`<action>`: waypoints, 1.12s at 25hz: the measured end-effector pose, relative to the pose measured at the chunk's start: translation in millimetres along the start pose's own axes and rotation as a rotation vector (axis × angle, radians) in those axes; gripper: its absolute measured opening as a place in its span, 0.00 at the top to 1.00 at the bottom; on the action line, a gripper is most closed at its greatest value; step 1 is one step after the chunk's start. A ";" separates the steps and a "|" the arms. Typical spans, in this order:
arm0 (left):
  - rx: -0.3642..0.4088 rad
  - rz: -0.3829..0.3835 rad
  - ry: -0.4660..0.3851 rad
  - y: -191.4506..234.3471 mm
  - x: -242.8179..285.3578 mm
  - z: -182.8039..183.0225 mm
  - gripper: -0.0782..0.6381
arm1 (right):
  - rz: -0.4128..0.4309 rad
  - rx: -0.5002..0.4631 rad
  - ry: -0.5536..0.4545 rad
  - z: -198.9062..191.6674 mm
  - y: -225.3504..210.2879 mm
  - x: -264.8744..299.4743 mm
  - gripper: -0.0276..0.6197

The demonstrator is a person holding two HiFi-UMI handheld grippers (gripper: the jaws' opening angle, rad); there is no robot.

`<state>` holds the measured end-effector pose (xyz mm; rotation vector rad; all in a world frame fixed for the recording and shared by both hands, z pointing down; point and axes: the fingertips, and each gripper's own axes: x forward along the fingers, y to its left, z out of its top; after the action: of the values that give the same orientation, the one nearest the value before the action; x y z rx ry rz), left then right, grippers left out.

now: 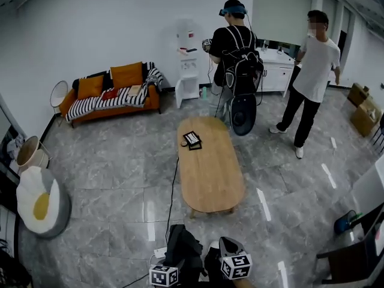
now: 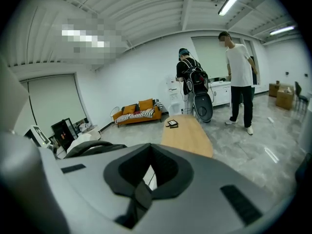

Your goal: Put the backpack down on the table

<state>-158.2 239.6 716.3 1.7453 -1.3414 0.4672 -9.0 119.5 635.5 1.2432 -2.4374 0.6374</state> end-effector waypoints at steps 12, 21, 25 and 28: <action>-0.062 0.061 -0.040 15.5 49.4 89.1 0.72 | 0.076 -0.029 0.008 76.0 -50.4 92.5 0.94; -0.076 0.100 -0.100 27.8 65.6 166.3 0.72 | 0.096 -0.018 -0.007 116.7 -88.5 130.5 0.94; -0.070 0.120 -0.130 32.9 71.7 193.7 0.72 | 0.107 -0.017 -0.011 122.7 -100.4 140.4 0.94; -0.076 0.131 -0.146 37.5 75.4 211.7 0.72 | 0.106 -0.039 -0.016 126.7 -108.5 143.6 0.94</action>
<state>-208.6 22.8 667.9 1.6621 -1.5635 0.3615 -12.1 -100.2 623.0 1.1138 -2.5301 0.6076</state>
